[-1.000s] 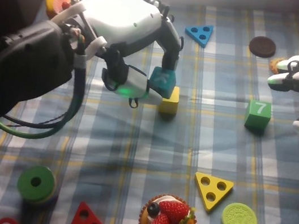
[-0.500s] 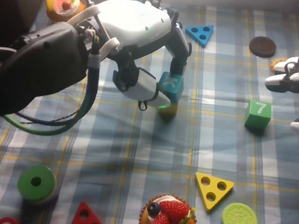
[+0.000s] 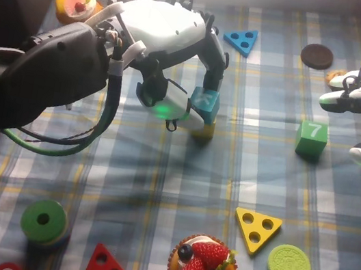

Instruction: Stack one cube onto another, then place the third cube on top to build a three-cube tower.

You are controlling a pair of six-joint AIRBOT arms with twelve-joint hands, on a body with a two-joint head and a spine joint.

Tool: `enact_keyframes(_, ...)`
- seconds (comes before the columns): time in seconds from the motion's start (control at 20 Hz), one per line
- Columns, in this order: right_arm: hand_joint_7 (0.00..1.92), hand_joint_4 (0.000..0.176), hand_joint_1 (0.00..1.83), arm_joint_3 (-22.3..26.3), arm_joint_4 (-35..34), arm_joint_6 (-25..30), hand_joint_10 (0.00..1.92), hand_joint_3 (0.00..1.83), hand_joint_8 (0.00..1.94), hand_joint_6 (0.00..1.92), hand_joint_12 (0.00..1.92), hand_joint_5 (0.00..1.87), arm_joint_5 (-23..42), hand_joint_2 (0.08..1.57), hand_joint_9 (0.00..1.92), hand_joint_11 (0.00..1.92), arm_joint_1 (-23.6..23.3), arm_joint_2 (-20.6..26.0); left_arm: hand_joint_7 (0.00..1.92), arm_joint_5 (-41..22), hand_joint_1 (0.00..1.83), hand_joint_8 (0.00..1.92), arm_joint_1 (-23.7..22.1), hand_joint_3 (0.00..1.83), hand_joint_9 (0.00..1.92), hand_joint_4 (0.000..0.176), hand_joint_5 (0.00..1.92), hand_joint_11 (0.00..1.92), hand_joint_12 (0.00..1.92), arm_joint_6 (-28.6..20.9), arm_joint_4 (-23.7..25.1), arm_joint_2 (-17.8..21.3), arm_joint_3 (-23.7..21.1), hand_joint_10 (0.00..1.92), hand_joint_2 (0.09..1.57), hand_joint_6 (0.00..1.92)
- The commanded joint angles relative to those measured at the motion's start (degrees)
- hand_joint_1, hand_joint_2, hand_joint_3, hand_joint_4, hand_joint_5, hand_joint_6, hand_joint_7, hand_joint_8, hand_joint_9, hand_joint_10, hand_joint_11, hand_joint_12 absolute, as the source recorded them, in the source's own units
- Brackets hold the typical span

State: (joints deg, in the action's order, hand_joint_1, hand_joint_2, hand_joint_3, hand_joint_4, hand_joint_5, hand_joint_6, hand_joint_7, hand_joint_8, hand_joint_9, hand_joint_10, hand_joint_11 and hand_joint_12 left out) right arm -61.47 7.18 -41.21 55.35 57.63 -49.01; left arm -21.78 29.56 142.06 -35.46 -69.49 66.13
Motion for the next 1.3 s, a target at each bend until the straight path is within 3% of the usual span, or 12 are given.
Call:
enact_keyframes(0.0, 0.53, 0.0, 0.51, -0.13, -1.21, 0.3, 0.0, 0.0, 0.0, 0.0, 1.22, 0.58, 6.7, 1.32, 0.51, 0.01, -0.83, -0.07, 0.61, -4.68, 1.06, 0.0, -0.75, 0.0, 0.38, 0.176, 1.1, 0.14, 0.2, 0.11, 0.83, -0.34, 0.35, 0.0, 1.06, 0.78)
enact_keyframes(0.35, 0.52, 0.0, 0.5, -0.12, -1.21, 0.38, 0.0, 0.0, 0.0, 0.0, 1.21, 0.58, 6.66, 1.31, 0.51, 0.01, -0.81, -0.12, 0.58, -3.84, 1.04, 0.0, -0.71, 0.0, 0.39, 0.176, 1.03, 0.09, 0.27, 1.24, 0.21, -0.63, 0.74, 0.0, 1.08, 0.88)
enact_keyframes(0.45, 0.52, 0.0, 0.51, -0.13, -1.21, 0.45, 0.0, 0.0, 0.0, 0.0, 1.22, 0.59, 6.64, 1.31, 0.51, 0.0, -0.77, -0.16, 0.56, -3.51, 1.02, 0.0, -0.58, 0.0, 0.37, 0.176, 0.99, 0.01, 0.42, 1.41, 0.18, -0.61, 0.82, 0.0, 1.1, 0.95)
enact_keyframes(0.55, 0.53, 0.0, 0.51, -0.13, -1.21, 0.45, 0.0, 0.0, 0.0, 0.0, 1.23, 0.59, 6.64, 1.31, 0.51, 0.02, -0.77, -0.16, 0.55, -3.38, 1.01, 0.0, -0.56, 0.0, 0.37, 0.176, 0.97, 0.0, 0.46, 1.45, 0.15, -0.61, 0.87, 0.0, 1.11, 0.98)
enact_keyframes(0.9, 0.53, 0.0, 0.52, -0.15, -1.21, 0.5, 0.0, 0.0, 0.0, 0.0, 1.22, 0.59, 6.64, 1.31, 0.51, 0.01, -0.77, -0.16, 0.53, -3.25, 1.0, 0.0, -0.29, 0.0, 0.37, 0.176, 0.94, 0.0, 0.48, 1.72, -0.31, -0.56, 1.02, 0.0, 1.12, 1.03)
enact_keyframes(0.95, 0.54, 0.0, 0.52, -0.15, -1.21, 0.5, 0.0, 0.0, 0.0, 0.0, 1.22, 0.59, 6.64, 1.31, 0.52, 0.02, -0.77, -0.15, 0.53, -3.25, 0.95, 0.0, -0.28, 0.0, 0.36, 0.154, 0.84, 0.0, 0.43, 1.72, -0.32, -0.57, 1.02, 0.0, 1.04, 0.41)
enact_keyframes(1.0, 0.53, 0.0, 0.55, -0.15, -1.21, 0.51, 0.0, 0.0, 0.0, 0.0, 1.22, 0.59, 6.64, 1.32, 0.51, 0.0, -0.77, -0.15, 0.52, -3.25, 0.93, 0.0, -0.28, 0.0, 0.36, 0.144, 0.88, 0.0, 0.44, 1.72, -0.36, -0.57, 1.02, 0.0, 1.02, 0.14)
enact_keyframes(1.1, 0.52, 0.0, 0.57, -0.15, -1.21, 0.53, 0.0, 0.0, 0.0, 0.0, 1.21, 0.59, 6.64, 1.31, 0.5, 0.0, -0.77, -0.15, 0.53, -3.26, 0.93, 0.0, -0.28, 0.0, 0.37, 0.133, 0.92, 0.0, 0.44, 1.72, -0.44, -0.6, 1.02, 0.0, 1.01, 0.02)
enact_keyframes(1.15, 0.52, 0.0, 0.57, -0.15, -1.21, 0.54, 0.0, 0.0, 0.0, 0.0, 1.21, 0.59, 6.64, 1.31, 0.5, 0.01, -0.77, -0.16, 0.53, -3.28, 0.93, 0.0, -0.28, 0.0, 0.37, 0.144, 0.92, 0.0, 0.45, 1.72, -0.48, -0.61, 1.02, 0.0, 1.0, 0.01)
enact_keyframes(1.25, 0.53, 0.0, 0.56, -0.15, -1.21, 0.54, 0.0, 0.0, 0.0, 0.0, 1.2, 0.59, 6.64, 1.31, 0.51, 0.02, -0.77, -0.16, 0.53, -3.3, 0.93, 0.0, -0.29, 0.0, 0.38, 0.148, 0.92, 0.0, 0.46, 1.72, -0.48, -0.65, 1.06, 0.0, 1.0, 0.01)
